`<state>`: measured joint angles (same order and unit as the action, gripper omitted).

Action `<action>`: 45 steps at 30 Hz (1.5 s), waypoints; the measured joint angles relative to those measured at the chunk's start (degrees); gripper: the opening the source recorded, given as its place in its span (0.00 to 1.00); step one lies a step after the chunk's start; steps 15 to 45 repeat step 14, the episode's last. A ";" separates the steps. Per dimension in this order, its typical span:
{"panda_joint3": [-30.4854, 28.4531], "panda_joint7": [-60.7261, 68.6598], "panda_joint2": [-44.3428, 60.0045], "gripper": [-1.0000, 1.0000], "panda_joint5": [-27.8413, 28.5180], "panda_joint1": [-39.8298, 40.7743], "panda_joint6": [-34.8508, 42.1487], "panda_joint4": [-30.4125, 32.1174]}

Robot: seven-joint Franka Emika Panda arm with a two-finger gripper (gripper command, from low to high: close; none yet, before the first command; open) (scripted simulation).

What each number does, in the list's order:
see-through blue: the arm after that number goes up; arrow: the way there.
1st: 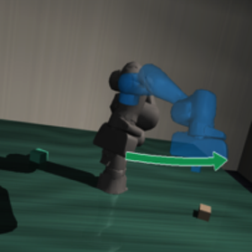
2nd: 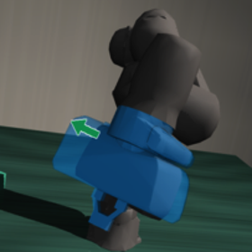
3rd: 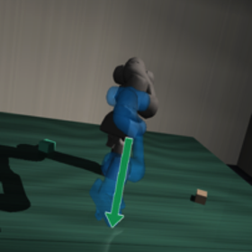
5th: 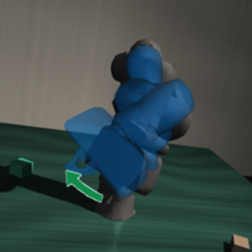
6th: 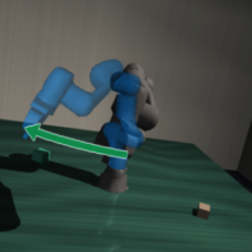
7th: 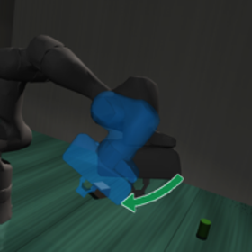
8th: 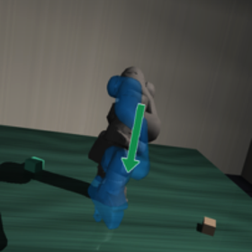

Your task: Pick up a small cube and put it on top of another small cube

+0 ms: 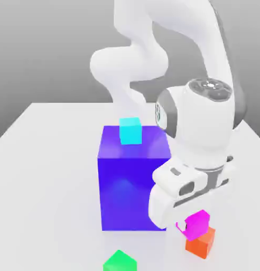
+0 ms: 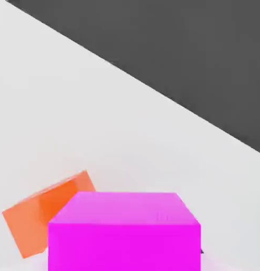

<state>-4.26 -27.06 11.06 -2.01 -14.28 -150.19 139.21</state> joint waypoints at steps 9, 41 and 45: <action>-4.42 4.83 6.09 0.00 -3.54 7.14 -1.58 -4.27; -3.77 5.57 9.18 1.00 -4.54 7.73 -4.40 -4.50; -3.77 5.57 9.18 1.00 -4.54 7.73 -4.40 -4.50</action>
